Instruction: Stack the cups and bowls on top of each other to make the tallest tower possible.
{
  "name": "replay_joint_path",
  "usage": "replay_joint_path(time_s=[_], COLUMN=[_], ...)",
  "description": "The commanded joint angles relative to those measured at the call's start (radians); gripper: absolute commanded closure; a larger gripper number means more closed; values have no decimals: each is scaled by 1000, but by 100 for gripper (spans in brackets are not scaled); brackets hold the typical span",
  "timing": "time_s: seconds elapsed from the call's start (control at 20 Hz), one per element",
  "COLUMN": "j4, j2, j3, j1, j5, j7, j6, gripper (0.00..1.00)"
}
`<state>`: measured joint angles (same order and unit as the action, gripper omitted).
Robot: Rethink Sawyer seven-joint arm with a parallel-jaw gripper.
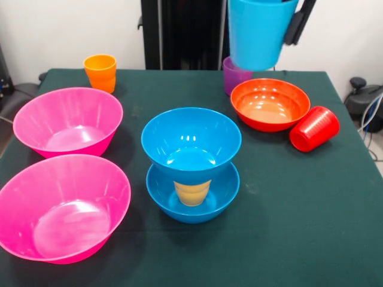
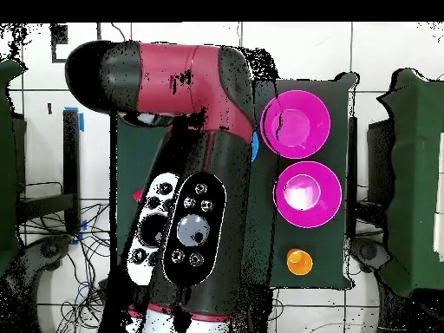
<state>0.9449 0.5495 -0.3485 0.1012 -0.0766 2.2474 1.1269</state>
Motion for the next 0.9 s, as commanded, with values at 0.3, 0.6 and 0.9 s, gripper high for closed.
replay_joint_path(time_s=[0.3, 0.6, 0.9], j4=[187, 201, 224], j2=[-24, -42, -61], j3=[144, 157, 155], j1=[-17, -27, -24], j5=[98, 106, 125], j7=[-176, -154, -117], j6=[-91, -119, -191], gripper=[100, 100, 100])
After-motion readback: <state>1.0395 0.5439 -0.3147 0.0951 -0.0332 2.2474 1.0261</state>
